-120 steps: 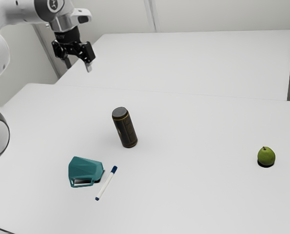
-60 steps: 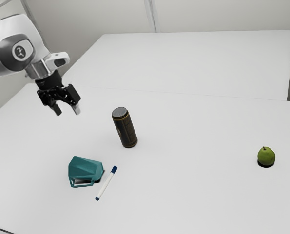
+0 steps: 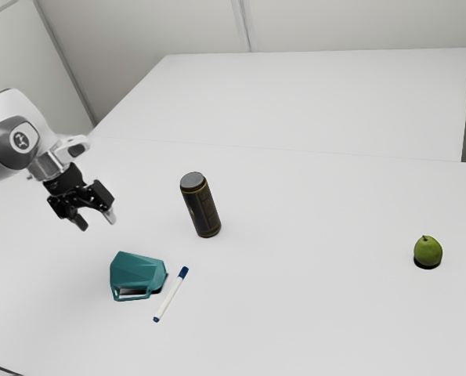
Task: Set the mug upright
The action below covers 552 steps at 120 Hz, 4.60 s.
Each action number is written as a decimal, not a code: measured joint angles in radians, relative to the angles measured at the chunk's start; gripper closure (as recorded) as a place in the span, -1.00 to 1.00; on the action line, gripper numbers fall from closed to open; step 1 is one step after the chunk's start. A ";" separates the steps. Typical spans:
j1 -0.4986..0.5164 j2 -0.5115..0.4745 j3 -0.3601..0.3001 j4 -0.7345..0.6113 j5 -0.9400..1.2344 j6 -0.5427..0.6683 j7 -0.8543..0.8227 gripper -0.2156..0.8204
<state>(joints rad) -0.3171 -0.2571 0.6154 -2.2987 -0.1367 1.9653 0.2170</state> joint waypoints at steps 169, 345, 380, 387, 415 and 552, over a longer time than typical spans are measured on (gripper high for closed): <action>-0.003 0.100 0.151 -0.195 -0.393 0.192 0.374 -0.58; -0.006 0.175 0.152 -0.236 -0.795 0.176 0.743 0.77; -0.009 0.109 0.150 -0.228 -0.794 0.168 0.766 0.89; -0.007 0.094 0.151 -0.225 -0.793 0.166 0.770 0.91; -0.011 0.038 0.142 -0.196 -0.745 0.163 0.775 0.93; -0.120 0.065 -0.103 -0.099 0.094 0.403 0.494 0.93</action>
<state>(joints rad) -0.4373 -0.1921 0.5125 -2.3979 -0.0424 2.3682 0.7113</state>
